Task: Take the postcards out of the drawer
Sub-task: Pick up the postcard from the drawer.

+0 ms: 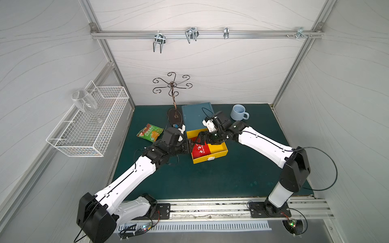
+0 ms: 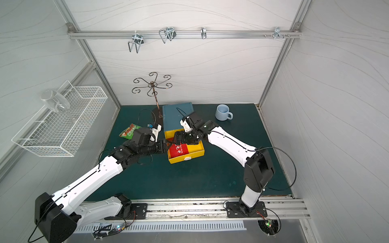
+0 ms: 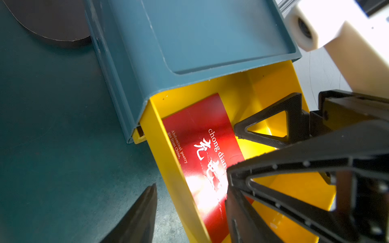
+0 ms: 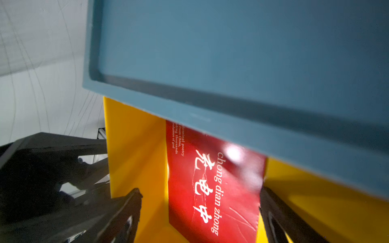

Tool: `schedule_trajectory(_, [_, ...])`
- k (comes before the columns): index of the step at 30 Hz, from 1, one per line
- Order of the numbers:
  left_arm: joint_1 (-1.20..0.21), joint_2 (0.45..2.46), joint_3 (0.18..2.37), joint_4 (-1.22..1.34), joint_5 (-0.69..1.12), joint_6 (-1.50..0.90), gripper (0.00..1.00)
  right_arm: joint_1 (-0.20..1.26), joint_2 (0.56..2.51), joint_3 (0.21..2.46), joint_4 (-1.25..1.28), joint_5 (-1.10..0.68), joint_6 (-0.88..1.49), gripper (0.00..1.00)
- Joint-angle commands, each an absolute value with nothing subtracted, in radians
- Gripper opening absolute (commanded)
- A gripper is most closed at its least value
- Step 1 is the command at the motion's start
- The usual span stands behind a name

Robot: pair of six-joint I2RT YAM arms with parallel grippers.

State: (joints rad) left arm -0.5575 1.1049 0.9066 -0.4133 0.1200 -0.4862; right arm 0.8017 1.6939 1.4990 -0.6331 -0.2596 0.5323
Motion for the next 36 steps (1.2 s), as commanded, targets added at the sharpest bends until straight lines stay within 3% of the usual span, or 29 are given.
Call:
schedule_trajectory(1, [-0.562, 1.107, 0.960, -0.375, 0.120, -0.482, 0.57, 0.808, 1.671, 1.539, -0.693, -0.181, 0.521, 0.90])
schedule_trajectory(5, [-0.562, 1.109, 0.961, -0.374, 0.118, -0.483, 0.57, 0.827, 1.706, 1.575, -0.743, -0.133, 0.504, 0.91])
schedule_trajectory(18, [-0.562, 1.112, 0.963, -0.377, 0.118, -0.480, 0.57, 0.843, 1.781, 1.564, -0.737, -0.217, 0.514, 0.89])
schedule_trajectory(36, [-0.561, 1.110, 0.963, -0.375, 0.122, -0.490, 0.57, 0.784, 1.653, 1.424, -0.508, -0.386, 0.615, 0.86])
